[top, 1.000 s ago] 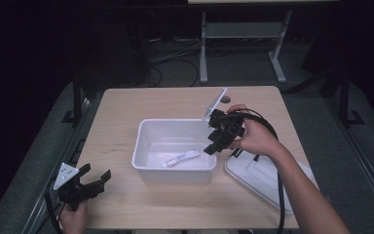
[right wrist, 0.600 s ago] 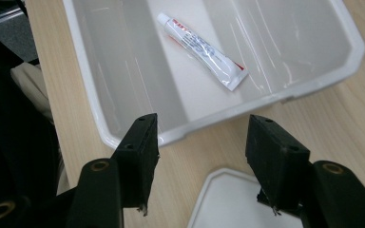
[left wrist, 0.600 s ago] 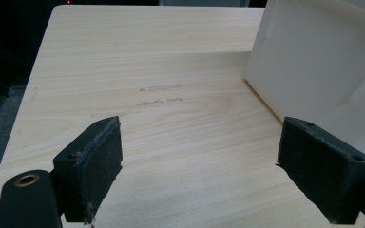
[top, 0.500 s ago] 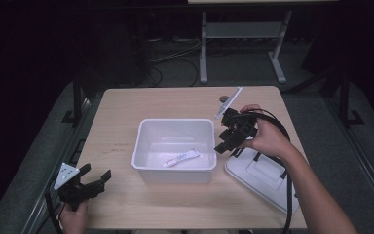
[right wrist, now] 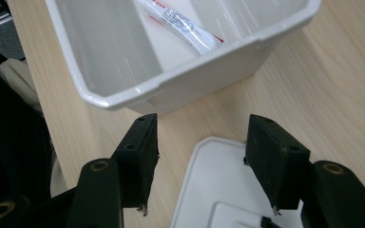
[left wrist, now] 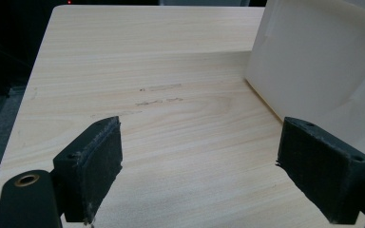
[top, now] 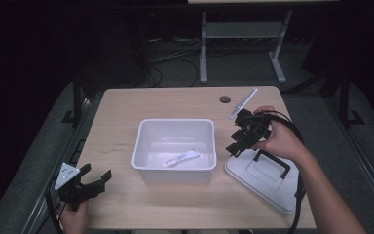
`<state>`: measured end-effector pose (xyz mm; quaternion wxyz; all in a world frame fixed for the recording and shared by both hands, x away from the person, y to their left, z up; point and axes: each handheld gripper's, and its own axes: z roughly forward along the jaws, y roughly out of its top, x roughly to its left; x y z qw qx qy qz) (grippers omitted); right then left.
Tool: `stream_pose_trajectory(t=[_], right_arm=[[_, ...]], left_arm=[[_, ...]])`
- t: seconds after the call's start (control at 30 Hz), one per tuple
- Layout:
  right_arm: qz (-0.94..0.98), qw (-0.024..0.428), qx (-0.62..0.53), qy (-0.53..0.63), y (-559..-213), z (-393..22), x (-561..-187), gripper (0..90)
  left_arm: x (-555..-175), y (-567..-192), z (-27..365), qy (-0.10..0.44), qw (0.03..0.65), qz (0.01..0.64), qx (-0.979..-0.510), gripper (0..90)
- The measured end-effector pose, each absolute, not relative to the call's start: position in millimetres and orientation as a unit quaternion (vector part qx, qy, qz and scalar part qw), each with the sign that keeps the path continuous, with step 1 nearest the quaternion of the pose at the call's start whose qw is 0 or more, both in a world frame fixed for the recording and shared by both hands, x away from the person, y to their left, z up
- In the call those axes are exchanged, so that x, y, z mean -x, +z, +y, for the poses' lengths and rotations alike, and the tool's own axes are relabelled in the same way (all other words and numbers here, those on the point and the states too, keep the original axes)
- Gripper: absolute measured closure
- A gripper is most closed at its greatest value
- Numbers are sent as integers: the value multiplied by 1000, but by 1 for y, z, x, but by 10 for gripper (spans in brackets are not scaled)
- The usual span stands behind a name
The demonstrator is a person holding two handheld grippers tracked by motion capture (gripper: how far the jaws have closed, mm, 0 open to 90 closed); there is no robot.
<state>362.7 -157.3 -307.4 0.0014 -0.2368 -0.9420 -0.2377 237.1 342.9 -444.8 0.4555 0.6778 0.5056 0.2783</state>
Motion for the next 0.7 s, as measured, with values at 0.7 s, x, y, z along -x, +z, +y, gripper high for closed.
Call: stream_pose_trajectory(t=[0.7], right_arm=[[-930,3,282,-237,-330,-200,-357,442]], left_arm=[[-237,-445,342,278,453,505,-680,140]])
